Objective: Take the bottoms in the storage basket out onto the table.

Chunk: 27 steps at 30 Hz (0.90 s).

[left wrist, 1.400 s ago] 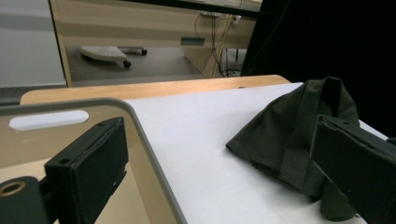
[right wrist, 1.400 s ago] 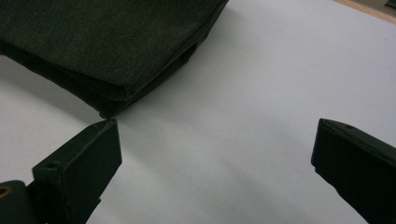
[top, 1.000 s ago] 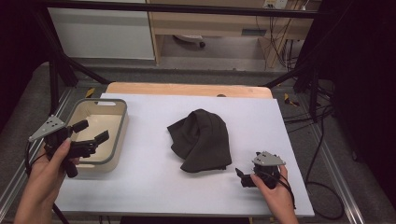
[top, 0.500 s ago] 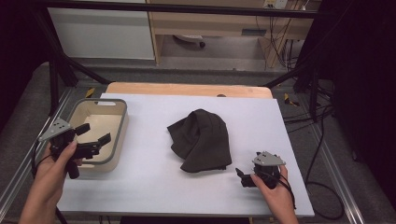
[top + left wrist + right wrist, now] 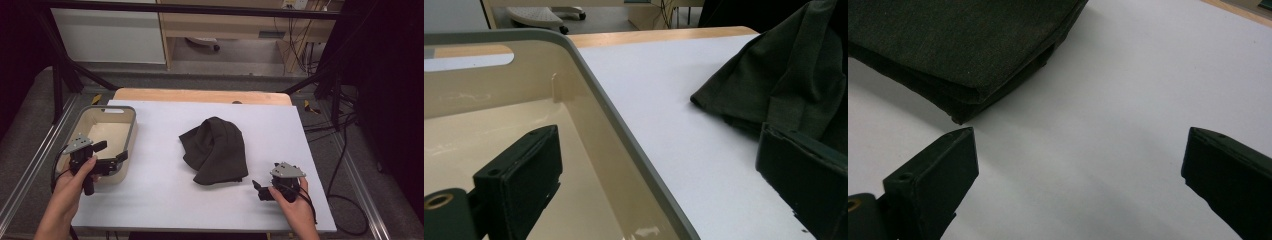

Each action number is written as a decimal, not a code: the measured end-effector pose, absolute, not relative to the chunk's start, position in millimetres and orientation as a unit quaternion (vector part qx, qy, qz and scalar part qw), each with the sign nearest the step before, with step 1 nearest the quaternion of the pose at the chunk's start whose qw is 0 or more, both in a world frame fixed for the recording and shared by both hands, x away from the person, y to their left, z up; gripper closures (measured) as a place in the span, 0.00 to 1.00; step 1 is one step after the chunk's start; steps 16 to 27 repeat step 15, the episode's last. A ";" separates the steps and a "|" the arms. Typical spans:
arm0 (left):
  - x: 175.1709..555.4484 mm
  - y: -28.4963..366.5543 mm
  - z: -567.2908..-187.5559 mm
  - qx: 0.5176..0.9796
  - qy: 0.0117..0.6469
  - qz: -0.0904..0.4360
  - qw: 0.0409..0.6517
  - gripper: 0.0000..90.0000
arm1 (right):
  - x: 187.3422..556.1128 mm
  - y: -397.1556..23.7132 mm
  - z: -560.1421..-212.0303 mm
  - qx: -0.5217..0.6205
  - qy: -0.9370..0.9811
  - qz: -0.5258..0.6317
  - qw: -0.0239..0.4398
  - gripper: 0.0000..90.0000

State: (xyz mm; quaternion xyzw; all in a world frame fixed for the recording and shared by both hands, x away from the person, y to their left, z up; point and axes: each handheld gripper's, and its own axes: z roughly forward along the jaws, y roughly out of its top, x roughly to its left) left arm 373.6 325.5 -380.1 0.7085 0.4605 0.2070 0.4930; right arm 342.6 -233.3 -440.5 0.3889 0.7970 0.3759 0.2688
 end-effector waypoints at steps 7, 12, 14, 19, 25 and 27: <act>376.9 324.1 -389.5 0.709 0.476 0.190 0.484 0.05 | 342.9 -232.5 -441.3 0.390 0.798 0.373 0.268 0.03; 378.1 323.0 -395.1 0.711 0.483 0.178 0.479 0.05 | 343.2 -233.2 -441.8 0.393 0.798 0.372 0.266 0.03; 377.3 321.4 -393.0 0.711 0.482 0.185 0.477 0.06 | 343.8 -233.3 -443.2 0.395 0.799 0.369 0.263 0.03; 376.8 319.8 -391.0 0.713 0.479 0.188 0.477 0.06 | 344.1 -233.3 -444.0 0.396 0.800 0.368 0.261 0.02; 376.8 319.8 -391.0 0.713 0.479 0.188 0.477 0.06 | 344.1 -233.3 -444.0 0.396 0.800 0.368 0.261 0.02; 376.8 319.8 -391.0 0.713 0.479 0.188 0.477 0.06 | 344.1 -233.3 -444.0 0.396 0.800 0.368 0.261 0.02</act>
